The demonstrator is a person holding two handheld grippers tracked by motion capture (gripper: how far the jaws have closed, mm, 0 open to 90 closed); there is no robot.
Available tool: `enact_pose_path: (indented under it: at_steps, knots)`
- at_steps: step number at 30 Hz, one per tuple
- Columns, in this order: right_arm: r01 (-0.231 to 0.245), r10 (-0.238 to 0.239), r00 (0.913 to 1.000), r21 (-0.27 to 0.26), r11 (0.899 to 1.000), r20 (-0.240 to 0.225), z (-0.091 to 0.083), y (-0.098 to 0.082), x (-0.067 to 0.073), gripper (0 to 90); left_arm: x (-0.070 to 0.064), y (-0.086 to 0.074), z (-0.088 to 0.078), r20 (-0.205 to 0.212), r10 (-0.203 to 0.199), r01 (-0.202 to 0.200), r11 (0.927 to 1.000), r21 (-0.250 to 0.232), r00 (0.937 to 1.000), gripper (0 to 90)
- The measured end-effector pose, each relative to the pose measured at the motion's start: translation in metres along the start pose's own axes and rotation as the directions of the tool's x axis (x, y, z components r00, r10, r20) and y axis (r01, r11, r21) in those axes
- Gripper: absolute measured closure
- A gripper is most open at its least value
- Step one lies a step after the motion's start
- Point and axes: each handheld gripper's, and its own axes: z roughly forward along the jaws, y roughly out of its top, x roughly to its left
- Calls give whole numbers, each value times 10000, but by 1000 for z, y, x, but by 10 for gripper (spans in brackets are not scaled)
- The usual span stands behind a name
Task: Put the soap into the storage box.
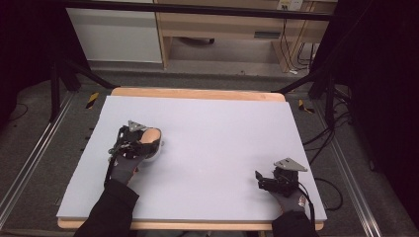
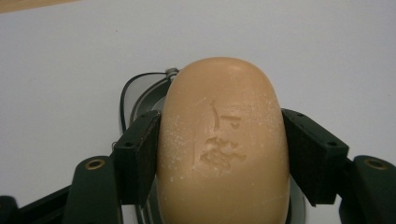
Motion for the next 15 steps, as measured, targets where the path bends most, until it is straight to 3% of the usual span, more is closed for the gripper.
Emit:
enact_pose_path:
  at_steps: [15]
  knots:
    - [-5,5,10000,54,10000,14,0,0,1,102,1,-3,2,-92,-100,99,9999,-54,9999,314]
